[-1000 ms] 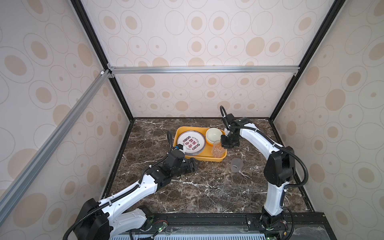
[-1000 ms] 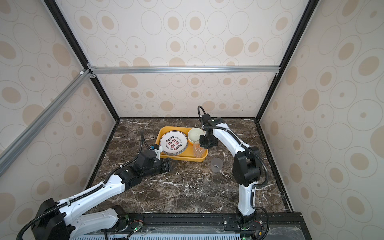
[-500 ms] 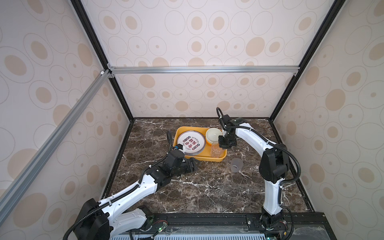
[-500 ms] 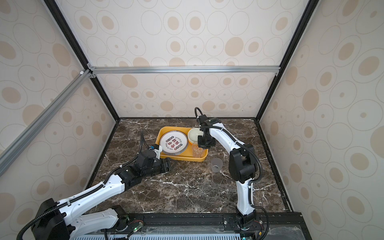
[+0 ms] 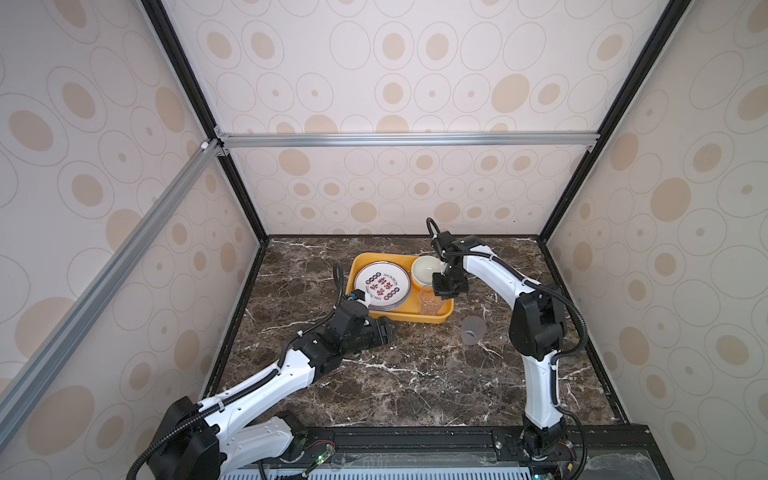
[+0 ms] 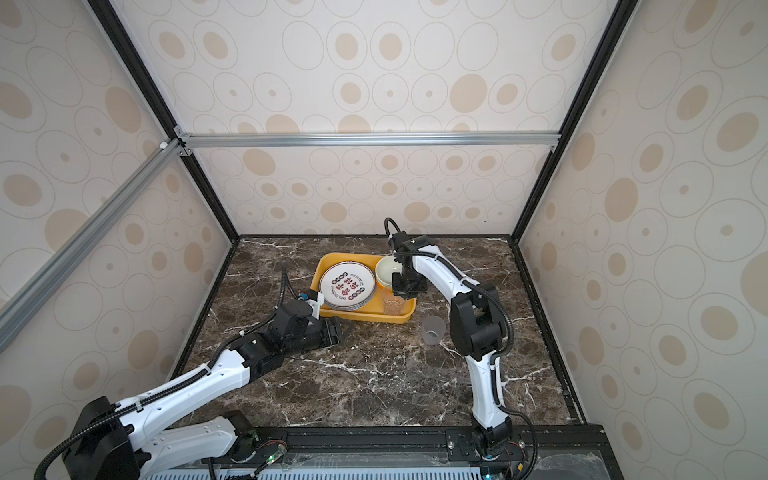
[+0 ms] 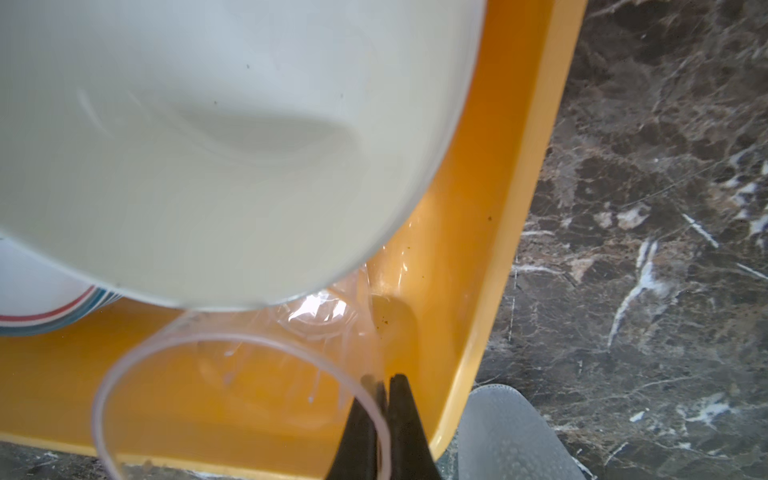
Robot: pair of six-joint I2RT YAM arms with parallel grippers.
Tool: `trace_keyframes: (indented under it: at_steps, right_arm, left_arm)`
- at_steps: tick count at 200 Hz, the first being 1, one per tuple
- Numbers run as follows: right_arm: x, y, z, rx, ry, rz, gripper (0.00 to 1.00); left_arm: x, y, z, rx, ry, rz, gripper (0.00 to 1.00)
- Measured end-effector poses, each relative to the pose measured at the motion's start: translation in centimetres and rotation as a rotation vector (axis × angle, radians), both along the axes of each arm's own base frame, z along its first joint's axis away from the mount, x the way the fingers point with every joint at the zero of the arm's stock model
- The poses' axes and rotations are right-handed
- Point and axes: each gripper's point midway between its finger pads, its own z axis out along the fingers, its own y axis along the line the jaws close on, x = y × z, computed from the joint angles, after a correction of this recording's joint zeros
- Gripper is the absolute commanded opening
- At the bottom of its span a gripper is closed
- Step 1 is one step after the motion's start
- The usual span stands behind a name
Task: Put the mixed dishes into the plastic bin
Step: 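Lower the clear glass cup into the bin and open the right gripper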
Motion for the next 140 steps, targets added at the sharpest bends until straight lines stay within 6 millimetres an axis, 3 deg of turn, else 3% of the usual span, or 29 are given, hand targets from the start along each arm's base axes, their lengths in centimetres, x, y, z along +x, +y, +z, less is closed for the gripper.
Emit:
trace_keyframes:
  at_steps: [38,140]
  right_arm:
    - [0.1,0.0,0.0,-0.009,0.002,0.002,0.14]
    - [0.6,0.4,1.2,-0.001,-0.026,0.005,0.23]
  left_arm:
    - [0.0,0.0,0.0,-0.002,0.002,-0.003,0.69]
    - [-0.2,-0.1,-0.2,-0.007,0.011,-0.005,0.69]
